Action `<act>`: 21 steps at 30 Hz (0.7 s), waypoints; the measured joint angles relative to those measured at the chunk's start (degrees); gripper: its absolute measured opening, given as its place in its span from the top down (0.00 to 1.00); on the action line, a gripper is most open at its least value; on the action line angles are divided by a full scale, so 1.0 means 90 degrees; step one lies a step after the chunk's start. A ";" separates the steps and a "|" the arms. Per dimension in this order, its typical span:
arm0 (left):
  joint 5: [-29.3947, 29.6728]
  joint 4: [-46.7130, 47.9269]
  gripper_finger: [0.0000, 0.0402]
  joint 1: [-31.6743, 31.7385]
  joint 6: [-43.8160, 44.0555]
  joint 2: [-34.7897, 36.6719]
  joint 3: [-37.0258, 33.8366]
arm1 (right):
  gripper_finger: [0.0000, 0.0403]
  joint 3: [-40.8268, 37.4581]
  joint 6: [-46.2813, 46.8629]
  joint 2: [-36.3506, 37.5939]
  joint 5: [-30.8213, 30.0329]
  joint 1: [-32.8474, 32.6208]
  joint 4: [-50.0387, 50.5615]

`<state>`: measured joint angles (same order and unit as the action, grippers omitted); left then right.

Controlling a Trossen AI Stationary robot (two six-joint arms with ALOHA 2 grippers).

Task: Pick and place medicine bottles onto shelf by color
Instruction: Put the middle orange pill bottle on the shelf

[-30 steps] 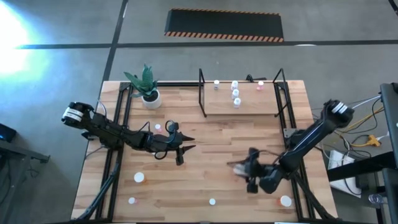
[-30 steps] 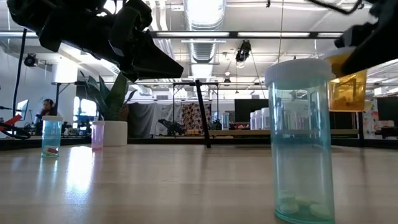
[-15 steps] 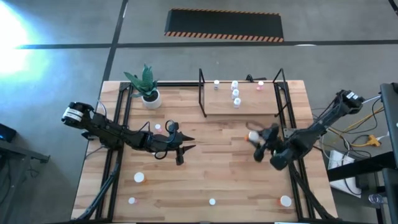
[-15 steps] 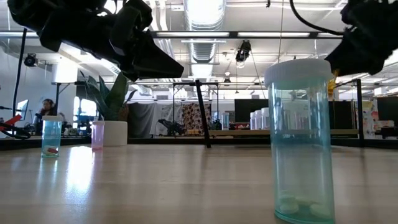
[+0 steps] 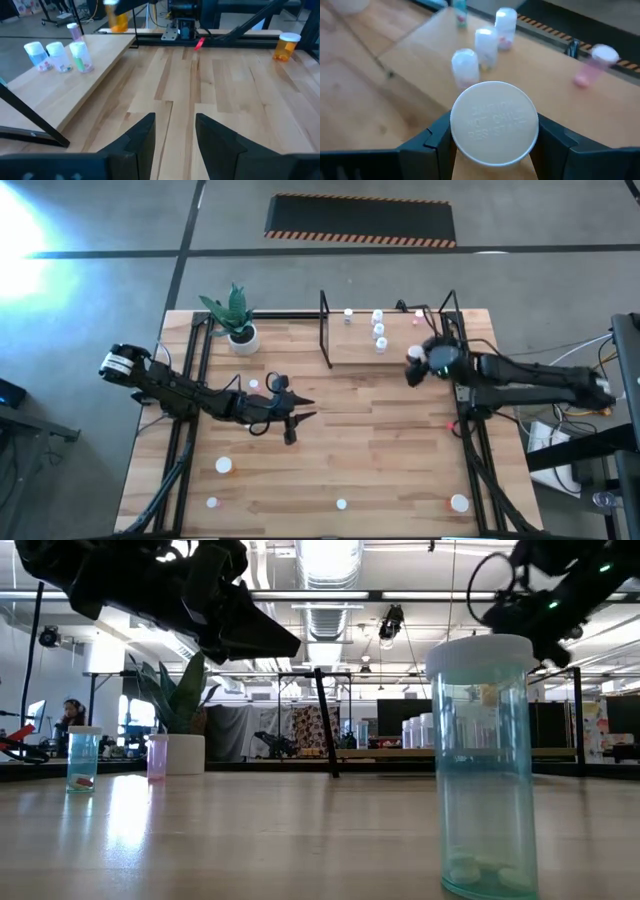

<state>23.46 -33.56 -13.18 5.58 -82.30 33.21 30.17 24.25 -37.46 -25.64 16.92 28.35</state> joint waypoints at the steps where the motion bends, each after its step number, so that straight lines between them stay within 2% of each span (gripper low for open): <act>1: 0.0000 -0.0057 0.69 0.0003 -0.0005 0.0000 -0.0002 | 0.54 -0.0048 -0.0253 -0.0113 0.0307 0.0459 -0.0347; 6: 0.0000 -0.0155 0.69 0.0006 -0.0005 0.0000 -0.0008 | 0.54 -0.0111 -0.0976 -0.0993 0.1795 0.2525 -0.1705; 10: 0.0000 -0.0160 0.69 0.0006 -0.0005 0.0000 -0.0012 | 0.54 -0.0002 -0.1283 -0.1986 0.2549 0.3611 -0.2394; 14: 0.0000 -0.0165 0.69 0.0006 -0.0005 0.0000 -0.0014 | 0.54 0.0373 -0.1423 -0.2896 0.2733 0.4054 -0.2919; 21: 0.0000 -0.0171 0.69 0.0006 -0.0005 0.0000 -0.0029 | 0.54 0.1026 -0.1779 -0.3935 0.2733 0.4057 -0.2850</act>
<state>23.46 -35.10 -13.13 5.54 -82.30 32.95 39.40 8.24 -72.88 -1.04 53.43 2.70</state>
